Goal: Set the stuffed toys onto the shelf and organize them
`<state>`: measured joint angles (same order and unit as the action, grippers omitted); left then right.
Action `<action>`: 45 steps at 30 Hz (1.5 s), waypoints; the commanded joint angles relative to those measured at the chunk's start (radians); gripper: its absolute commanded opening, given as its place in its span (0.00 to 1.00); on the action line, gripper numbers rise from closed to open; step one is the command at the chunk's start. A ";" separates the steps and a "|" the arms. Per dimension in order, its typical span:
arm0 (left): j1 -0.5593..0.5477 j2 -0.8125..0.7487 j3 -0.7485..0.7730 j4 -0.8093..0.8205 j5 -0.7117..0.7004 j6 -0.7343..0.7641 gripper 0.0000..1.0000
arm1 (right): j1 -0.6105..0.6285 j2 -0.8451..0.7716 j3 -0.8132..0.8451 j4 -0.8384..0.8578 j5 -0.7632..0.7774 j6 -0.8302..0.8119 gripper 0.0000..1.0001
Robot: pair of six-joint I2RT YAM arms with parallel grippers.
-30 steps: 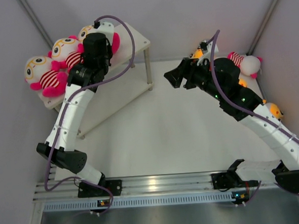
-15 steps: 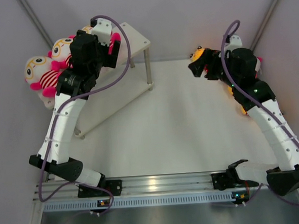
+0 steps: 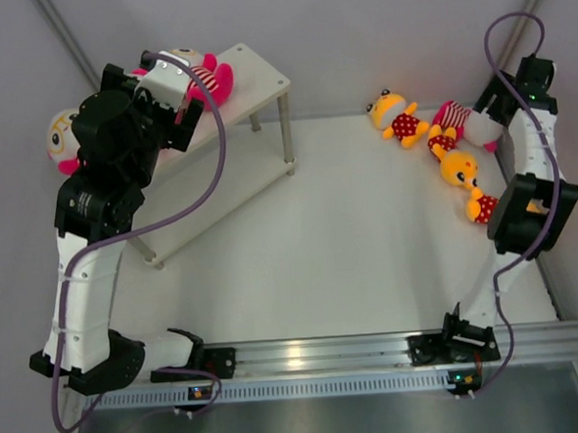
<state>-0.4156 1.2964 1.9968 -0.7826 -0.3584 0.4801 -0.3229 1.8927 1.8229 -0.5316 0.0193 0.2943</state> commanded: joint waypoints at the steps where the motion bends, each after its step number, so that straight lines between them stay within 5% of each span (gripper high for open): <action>1: -0.014 -0.017 0.031 -0.061 -0.103 0.124 0.98 | -0.013 0.181 0.244 -0.060 0.086 -0.035 0.83; 11: -0.015 0.049 0.030 -0.061 -0.238 0.239 0.98 | -0.019 0.587 0.515 0.056 0.097 -0.115 0.88; 21: -0.017 0.132 0.054 -0.060 -0.298 0.268 0.98 | -0.021 0.706 0.582 0.206 0.131 -0.110 0.86; 23: -0.015 0.142 0.066 -0.060 -0.309 0.276 0.98 | -0.019 0.726 0.596 0.231 0.114 -0.112 0.76; 24: -0.015 0.145 0.069 -0.060 -0.312 0.276 0.98 | -0.019 0.733 0.604 0.228 0.102 -0.107 0.58; 26: -0.015 0.155 0.082 -0.060 -0.318 0.278 0.98 | -0.019 0.743 0.604 0.223 0.100 -0.090 0.43; 28: -0.017 0.158 0.089 -0.061 -0.320 0.279 0.98 | -0.021 0.738 0.595 0.222 0.088 -0.084 0.16; 29: -0.017 0.162 0.094 -0.060 -0.318 0.279 0.98 | -0.021 0.721 0.579 0.225 0.084 -0.081 0.00; 34: -0.018 0.156 0.092 -0.061 -0.307 0.262 0.98 | -0.021 0.562 0.435 0.307 0.062 -0.087 0.00; 45: -0.067 0.087 0.071 -0.063 -0.238 0.167 0.97 | 0.068 -0.168 -0.039 0.614 -0.048 -0.011 0.00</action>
<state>-0.4614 1.4464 2.0586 -0.8616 -0.6258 0.7067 -0.3153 2.0052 1.8339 -0.1608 0.0315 0.2459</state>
